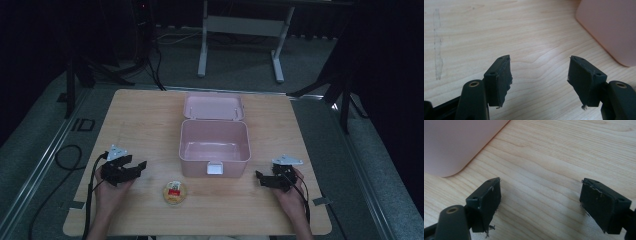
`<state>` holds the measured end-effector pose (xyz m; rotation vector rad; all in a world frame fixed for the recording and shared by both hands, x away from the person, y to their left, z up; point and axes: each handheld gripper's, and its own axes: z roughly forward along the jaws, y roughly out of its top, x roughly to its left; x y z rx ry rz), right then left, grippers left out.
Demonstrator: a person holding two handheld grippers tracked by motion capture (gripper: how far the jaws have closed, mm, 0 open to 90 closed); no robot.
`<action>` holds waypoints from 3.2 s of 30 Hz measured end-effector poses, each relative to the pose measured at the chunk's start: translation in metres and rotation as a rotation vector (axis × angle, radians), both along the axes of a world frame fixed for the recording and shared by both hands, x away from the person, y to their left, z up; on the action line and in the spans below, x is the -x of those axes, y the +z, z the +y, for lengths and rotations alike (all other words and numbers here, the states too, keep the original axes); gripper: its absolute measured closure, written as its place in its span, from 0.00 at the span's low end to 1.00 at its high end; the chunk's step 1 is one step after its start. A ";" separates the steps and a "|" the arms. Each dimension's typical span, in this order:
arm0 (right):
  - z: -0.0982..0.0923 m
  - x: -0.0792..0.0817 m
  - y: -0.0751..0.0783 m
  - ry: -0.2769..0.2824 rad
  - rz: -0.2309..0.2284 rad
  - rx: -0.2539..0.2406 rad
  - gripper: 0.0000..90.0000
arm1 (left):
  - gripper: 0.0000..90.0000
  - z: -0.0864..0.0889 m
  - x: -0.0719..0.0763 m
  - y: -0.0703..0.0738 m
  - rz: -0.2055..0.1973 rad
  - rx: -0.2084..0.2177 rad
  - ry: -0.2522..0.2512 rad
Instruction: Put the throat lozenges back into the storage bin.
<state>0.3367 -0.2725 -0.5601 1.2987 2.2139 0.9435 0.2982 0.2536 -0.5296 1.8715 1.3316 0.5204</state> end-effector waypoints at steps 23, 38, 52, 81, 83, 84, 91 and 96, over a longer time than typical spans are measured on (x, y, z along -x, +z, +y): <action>0.000 0.000 0.000 0.000 0.000 0.000 0.19 | 0.38 -0.015 0.000 0.015 -0.029 -0.032 -0.133; 0.000 0.000 0.000 0.000 0.000 0.000 0.19 | 0.38 -0.021 0.000 0.028 -0.020 -0.059 -0.199; 0.000 0.000 0.000 0.000 0.000 0.000 0.19 | 0.38 -0.030 0.000 0.038 -0.013 -0.111 -0.266; 0.000 0.000 0.000 -0.001 0.000 0.000 0.19 | 0.37 -0.051 -0.002 0.048 0.070 -0.222 -0.390; 0.000 0.000 0.000 -0.001 0.000 0.000 0.19 | 0.36 -0.051 -0.002 0.049 0.072 -0.222 -0.395; 0.000 0.000 0.000 -0.001 0.000 0.000 0.19 | 0.36 -0.052 -0.002 0.050 0.074 -0.223 -0.397; 0.000 0.000 0.000 -0.001 0.000 0.000 0.19 | 0.35 -0.056 -0.001 0.053 0.084 -0.242 -0.421; 0.000 0.000 0.000 -0.001 0.000 0.000 0.19 | 0.35 -0.058 -0.001 0.054 0.093 -0.246 -0.434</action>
